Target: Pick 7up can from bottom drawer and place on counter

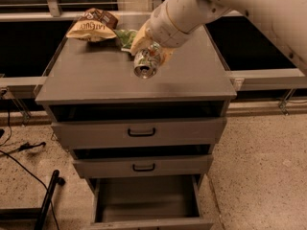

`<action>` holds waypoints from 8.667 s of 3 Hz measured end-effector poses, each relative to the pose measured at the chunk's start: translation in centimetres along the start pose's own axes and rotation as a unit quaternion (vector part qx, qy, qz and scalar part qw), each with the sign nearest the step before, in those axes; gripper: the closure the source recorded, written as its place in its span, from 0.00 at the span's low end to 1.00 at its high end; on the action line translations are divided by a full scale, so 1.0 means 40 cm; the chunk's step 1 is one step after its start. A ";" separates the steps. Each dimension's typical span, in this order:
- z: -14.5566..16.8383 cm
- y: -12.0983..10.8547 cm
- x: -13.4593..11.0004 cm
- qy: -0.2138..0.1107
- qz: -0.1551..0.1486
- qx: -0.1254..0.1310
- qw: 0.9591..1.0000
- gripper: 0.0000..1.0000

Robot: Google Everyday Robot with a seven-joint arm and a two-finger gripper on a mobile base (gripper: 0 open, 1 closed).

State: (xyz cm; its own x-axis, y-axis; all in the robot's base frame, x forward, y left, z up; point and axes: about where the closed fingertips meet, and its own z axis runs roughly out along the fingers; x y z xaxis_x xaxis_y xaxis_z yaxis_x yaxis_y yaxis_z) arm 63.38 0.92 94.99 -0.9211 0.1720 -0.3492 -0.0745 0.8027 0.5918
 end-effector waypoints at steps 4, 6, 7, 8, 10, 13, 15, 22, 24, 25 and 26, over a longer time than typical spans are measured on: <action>0.092 -0.010 -0.034 -0.088 -0.037 -0.029 0.995 1.00; 0.094 -0.023 -0.058 -0.166 -0.077 -0.059 0.981 1.00; 0.106 -0.033 -0.079 -0.228 -0.109 -0.077 0.964 1.00; 0.108 -0.035 -0.097 -0.274 -0.129 -0.087 0.949 1.00; 0.110 -0.018 -0.097 -0.289 -0.143 -0.102 0.941 1.00; 0.107 -0.010 -0.129 -0.382 -0.311 -0.098 0.865 1.00; 0.112 -0.050 -0.137 -0.426 -0.382 -0.082 0.816 1.00; 0.158 -0.150 -0.140 -0.425 -0.392 -0.067 0.813 0.83; 0.158 -0.150 -0.140 -0.425 -0.392 -0.067 0.813 0.29; 0.158 -0.150 -0.140 -0.425 -0.392 -0.067 0.813 0.00; 0.158 -0.150 -0.140 -0.425 -0.392 -0.067 0.813 0.00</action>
Offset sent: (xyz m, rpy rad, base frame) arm 0.0333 0.0081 -0.0398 0.0871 -0.3390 -0.0913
